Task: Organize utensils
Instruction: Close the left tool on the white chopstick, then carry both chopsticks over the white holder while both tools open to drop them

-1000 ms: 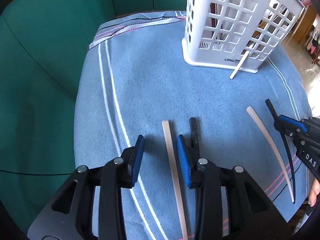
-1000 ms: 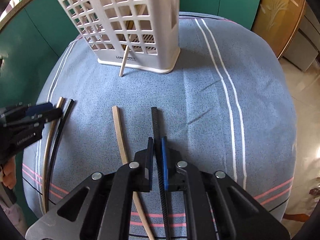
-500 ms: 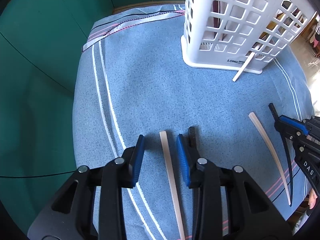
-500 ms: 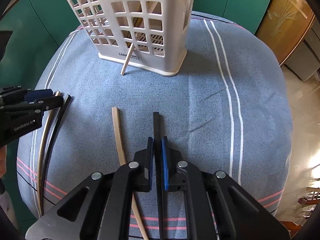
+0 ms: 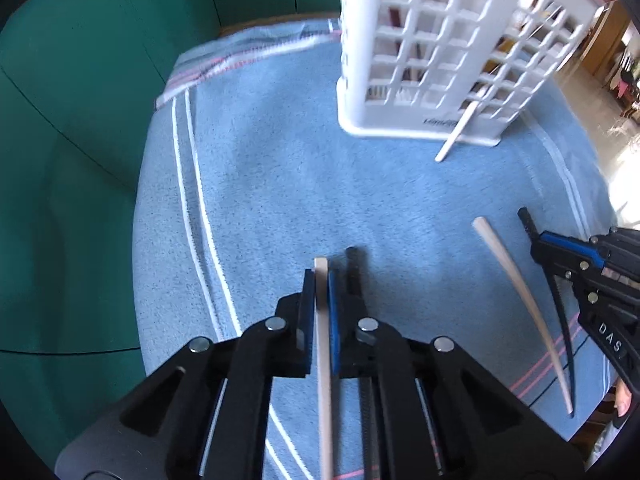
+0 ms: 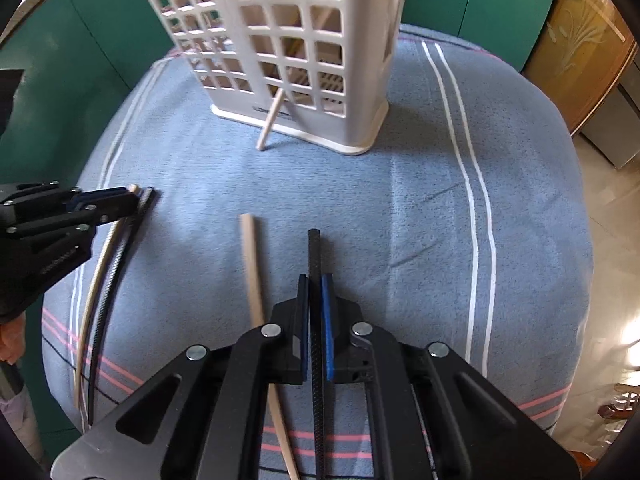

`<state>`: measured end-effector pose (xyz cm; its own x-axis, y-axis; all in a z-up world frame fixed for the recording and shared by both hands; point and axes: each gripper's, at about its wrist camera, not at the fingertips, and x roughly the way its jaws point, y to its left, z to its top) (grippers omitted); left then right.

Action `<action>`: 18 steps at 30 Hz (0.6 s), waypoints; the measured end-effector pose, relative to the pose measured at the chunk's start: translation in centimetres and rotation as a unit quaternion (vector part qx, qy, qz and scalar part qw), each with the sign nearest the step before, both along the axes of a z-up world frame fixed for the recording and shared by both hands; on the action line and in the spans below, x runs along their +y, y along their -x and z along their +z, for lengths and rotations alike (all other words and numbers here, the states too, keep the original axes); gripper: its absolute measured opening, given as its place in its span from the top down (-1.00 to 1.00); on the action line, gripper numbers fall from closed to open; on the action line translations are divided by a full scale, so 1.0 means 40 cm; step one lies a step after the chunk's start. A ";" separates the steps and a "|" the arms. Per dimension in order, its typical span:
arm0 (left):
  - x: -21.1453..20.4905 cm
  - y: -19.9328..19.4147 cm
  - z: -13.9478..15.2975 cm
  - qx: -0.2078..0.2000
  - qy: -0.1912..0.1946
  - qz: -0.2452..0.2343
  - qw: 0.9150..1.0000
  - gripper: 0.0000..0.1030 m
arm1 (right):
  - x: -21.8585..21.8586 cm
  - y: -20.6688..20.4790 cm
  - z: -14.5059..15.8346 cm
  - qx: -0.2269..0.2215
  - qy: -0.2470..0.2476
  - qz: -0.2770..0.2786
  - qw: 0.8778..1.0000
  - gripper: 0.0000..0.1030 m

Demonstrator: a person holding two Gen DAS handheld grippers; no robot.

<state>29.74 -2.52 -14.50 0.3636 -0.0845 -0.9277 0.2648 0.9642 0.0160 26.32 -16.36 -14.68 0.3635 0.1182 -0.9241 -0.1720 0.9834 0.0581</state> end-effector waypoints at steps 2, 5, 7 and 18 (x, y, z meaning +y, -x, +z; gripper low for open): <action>0.003 0.021 0.031 -0.024 0.000 0.005 1.000 0.88 | 0.002 0.024 0.033 -0.022 0.000 0.001 1.000 0.87; 0.006 0.071 0.105 -0.070 0.011 0.006 0.997 0.88 | -0.004 0.062 0.102 -0.055 -0.009 0.004 0.998 0.87; 0.012 0.113 0.162 -0.105 0.020 0.006 0.994 0.88 | -0.009 0.099 0.158 -0.081 -0.018 0.008 0.996 0.87; 0.022 0.270 0.376 -0.232 0.038 -0.001 0.972 0.88 | -0.017 0.256 0.391 -0.196 -0.043 0.028 0.979 0.87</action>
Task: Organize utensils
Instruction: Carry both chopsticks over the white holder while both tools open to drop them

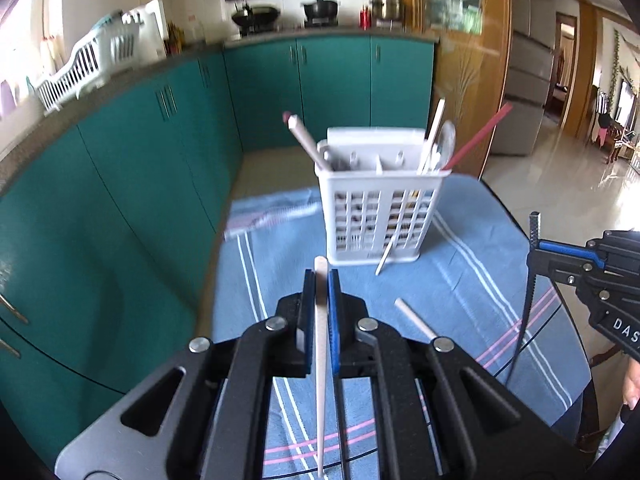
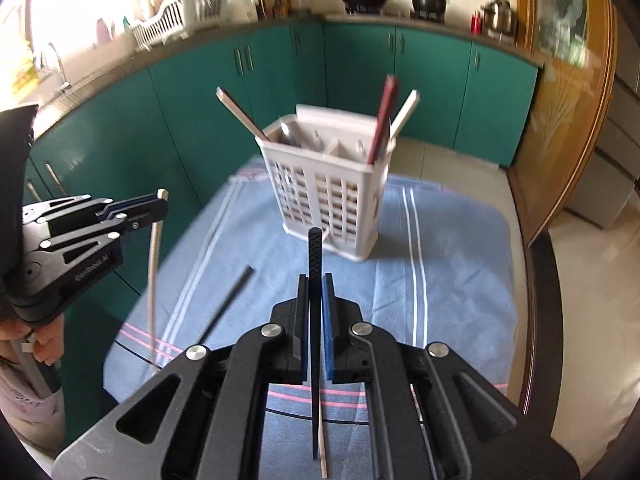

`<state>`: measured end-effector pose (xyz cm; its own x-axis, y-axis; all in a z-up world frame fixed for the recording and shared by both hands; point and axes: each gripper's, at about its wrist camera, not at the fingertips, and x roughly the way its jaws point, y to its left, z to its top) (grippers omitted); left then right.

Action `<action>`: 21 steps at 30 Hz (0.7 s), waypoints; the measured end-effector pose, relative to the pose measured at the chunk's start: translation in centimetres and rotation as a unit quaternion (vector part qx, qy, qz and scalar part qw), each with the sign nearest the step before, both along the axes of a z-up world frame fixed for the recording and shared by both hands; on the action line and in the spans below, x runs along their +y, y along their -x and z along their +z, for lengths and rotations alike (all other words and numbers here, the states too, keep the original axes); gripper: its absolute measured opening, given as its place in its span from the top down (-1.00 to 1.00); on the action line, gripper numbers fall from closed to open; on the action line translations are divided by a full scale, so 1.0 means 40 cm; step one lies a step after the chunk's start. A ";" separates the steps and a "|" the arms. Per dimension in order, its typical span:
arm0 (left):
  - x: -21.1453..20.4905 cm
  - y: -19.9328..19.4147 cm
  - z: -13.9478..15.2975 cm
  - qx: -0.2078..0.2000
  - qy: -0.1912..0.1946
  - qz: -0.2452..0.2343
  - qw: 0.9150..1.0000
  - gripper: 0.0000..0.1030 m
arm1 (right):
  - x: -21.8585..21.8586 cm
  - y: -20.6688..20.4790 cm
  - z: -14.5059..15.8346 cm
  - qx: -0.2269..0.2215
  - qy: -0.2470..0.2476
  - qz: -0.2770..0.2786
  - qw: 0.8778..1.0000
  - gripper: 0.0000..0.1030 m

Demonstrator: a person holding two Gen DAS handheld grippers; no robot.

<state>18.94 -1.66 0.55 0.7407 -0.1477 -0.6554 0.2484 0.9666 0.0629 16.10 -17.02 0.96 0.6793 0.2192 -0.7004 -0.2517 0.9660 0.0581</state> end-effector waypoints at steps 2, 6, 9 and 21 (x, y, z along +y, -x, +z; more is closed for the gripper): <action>0.004 0.011 0.021 -0.019 0.001 0.002 1.000 0.88 | 0.001 0.019 0.029 -0.017 -0.003 0.001 1.000 0.87; 0.024 0.048 0.068 -0.054 0.007 0.009 0.998 0.88 | 0.002 0.049 0.074 -0.049 -0.008 0.003 0.999 0.87; 0.027 0.072 0.103 -0.076 0.011 0.014 0.997 0.88 | 0.003 0.065 0.107 -0.070 -0.013 0.007 0.997 0.87; 0.037 0.080 0.147 -0.089 0.037 0.010 0.995 0.88 | 0.016 0.050 0.117 -0.064 -0.015 0.008 0.998 0.87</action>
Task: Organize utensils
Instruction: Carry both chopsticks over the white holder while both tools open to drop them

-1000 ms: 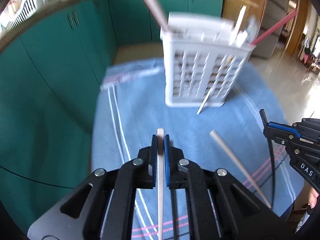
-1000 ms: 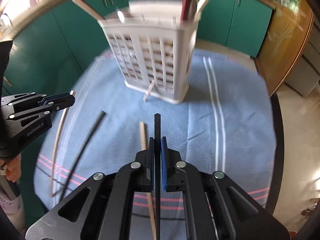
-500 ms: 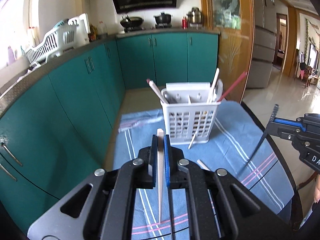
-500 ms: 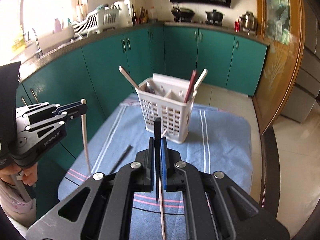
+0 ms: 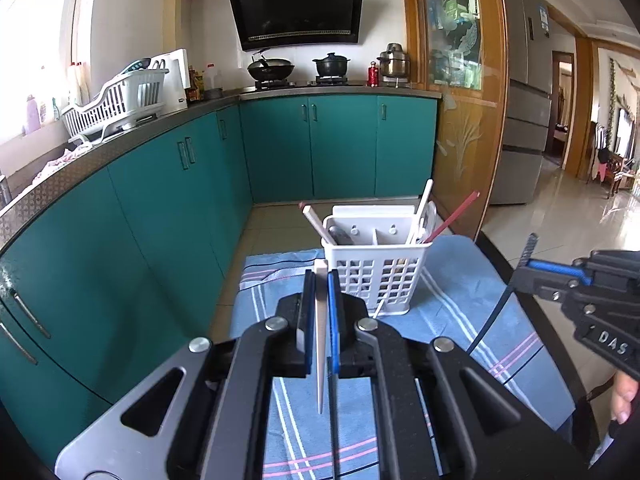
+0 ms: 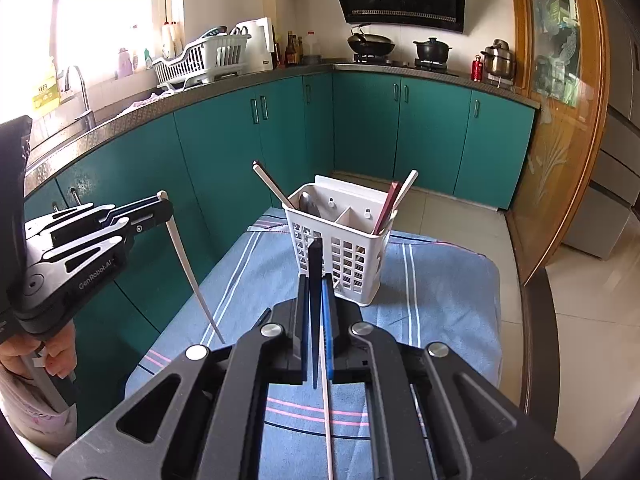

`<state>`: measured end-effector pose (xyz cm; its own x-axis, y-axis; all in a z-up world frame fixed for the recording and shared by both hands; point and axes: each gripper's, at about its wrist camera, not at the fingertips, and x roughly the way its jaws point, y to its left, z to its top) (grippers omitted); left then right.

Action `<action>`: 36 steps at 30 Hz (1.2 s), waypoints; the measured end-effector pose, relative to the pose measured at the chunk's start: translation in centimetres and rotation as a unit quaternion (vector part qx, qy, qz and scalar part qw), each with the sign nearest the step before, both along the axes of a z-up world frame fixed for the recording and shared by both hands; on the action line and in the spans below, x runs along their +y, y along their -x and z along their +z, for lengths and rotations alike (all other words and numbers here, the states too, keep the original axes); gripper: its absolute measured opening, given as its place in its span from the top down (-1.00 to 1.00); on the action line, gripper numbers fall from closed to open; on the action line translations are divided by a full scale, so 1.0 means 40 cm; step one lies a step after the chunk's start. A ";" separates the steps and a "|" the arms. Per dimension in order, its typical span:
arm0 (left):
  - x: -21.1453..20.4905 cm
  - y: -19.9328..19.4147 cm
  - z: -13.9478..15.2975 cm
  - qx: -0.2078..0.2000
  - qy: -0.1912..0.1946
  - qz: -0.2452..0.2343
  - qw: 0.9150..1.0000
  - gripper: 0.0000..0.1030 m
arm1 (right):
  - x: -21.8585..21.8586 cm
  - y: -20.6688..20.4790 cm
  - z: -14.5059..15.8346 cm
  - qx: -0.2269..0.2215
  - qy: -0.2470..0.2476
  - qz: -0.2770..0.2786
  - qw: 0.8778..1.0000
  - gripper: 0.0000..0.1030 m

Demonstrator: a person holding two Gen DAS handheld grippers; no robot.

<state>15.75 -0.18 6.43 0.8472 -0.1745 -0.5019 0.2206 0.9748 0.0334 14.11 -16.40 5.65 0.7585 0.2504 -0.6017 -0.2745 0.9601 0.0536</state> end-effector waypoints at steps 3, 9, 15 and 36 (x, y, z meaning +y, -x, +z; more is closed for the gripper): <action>0.006 -0.016 0.058 -0.023 0.018 -0.010 1.000 0.88 | 0.001 -0.007 0.033 -0.014 -0.006 0.004 1.000 0.87; 0.002 -0.064 0.197 -0.084 0.057 -0.040 0.994 0.88 | -0.005 -0.051 0.166 -0.071 -0.022 -0.004 0.997 0.87; 0.006 -0.149 0.285 -0.116 0.110 -0.018 0.987 0.88 | -0.028 -0.104 0.294 -0.144 -0.042 -0.040 0.988 0.87; -0.075 -0.358 0.056 -0.057 0.090 0.031 0.994 0.87 | -0.081 -0.352 0.053 -0.100 -0.046 -0.068 0.992 0.87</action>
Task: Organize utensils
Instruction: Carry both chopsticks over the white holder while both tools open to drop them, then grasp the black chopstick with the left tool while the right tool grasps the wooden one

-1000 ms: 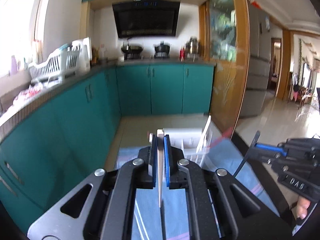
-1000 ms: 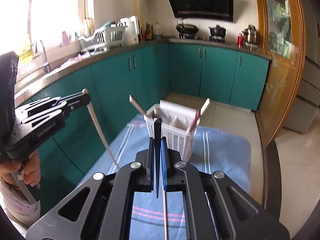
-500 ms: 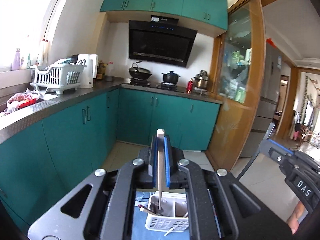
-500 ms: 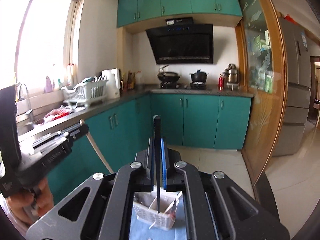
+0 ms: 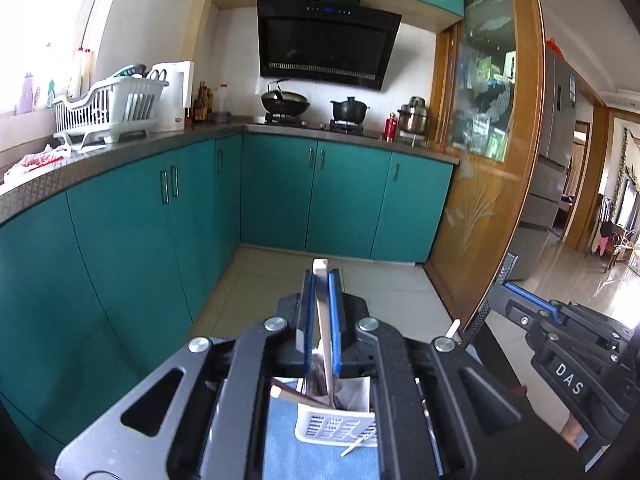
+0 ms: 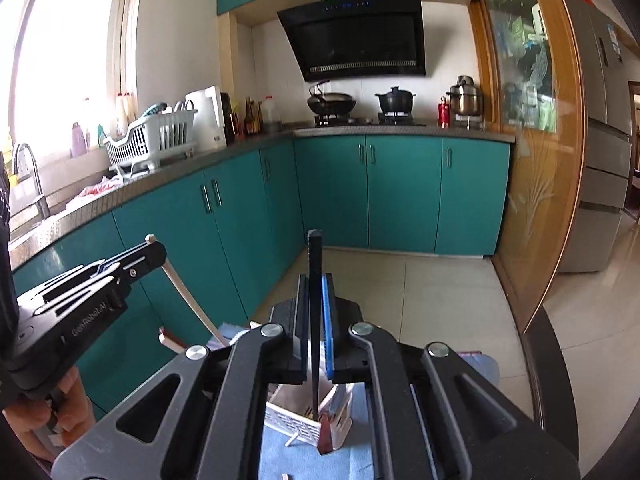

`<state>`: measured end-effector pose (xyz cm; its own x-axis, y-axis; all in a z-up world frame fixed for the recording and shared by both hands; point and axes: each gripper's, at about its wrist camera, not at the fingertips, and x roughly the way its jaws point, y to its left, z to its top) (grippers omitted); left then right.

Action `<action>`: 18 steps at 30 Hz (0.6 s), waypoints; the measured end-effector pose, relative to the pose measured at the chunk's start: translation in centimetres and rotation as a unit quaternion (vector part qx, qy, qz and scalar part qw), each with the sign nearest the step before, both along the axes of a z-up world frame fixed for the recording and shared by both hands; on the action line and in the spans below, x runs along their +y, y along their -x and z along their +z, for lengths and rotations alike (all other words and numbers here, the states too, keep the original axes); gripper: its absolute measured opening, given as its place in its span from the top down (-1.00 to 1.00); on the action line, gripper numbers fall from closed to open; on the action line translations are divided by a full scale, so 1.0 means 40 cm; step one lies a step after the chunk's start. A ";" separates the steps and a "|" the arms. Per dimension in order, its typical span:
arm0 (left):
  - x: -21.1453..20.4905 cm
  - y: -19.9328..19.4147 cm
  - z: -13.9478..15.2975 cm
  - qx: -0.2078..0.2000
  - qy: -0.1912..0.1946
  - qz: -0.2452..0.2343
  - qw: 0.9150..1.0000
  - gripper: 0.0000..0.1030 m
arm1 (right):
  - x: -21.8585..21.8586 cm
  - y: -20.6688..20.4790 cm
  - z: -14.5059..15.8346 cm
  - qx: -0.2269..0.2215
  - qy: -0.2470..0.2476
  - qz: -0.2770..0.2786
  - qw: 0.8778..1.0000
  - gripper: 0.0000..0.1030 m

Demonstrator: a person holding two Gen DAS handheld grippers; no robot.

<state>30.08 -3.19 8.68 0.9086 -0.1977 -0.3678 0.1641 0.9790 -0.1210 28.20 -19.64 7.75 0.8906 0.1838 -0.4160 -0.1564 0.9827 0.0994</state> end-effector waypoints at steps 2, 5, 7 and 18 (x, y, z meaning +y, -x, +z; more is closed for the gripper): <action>-0.002 0.006 -0.011 0.003 -0.003 -0.001 1.000 0.86 | -0.007 0.002 -0.017 0.009 -0.002 -0.002 1.000 0.87; -0.001 0.018 -0.022 0.009 -0.008 -0.001 1.000 0.86 | -0.019 0.006 -0.033 0.022 -0.005 -0.010 1.000 0.84; 0.003 0.034 -0.021 0.006 -0.009 -0.002 1.000 0.85 | -0.032 0.023 -0.030 0.017 -0.015 -0.015 1.000 0.52; 0.104 0.241 0.023 -0.010 0.000 -0.022 1.000 0.40 | -0.168 0.287 0.031 -0.045 -0.060 -0.051 0.996 0.23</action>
<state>20.44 0.97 9.60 0.9065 -0.2378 -0.3489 0.2099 0.9708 -0.1162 16.71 -26.34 8.98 0.9401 0.1329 -0.3139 -0.0690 0.9760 0.2066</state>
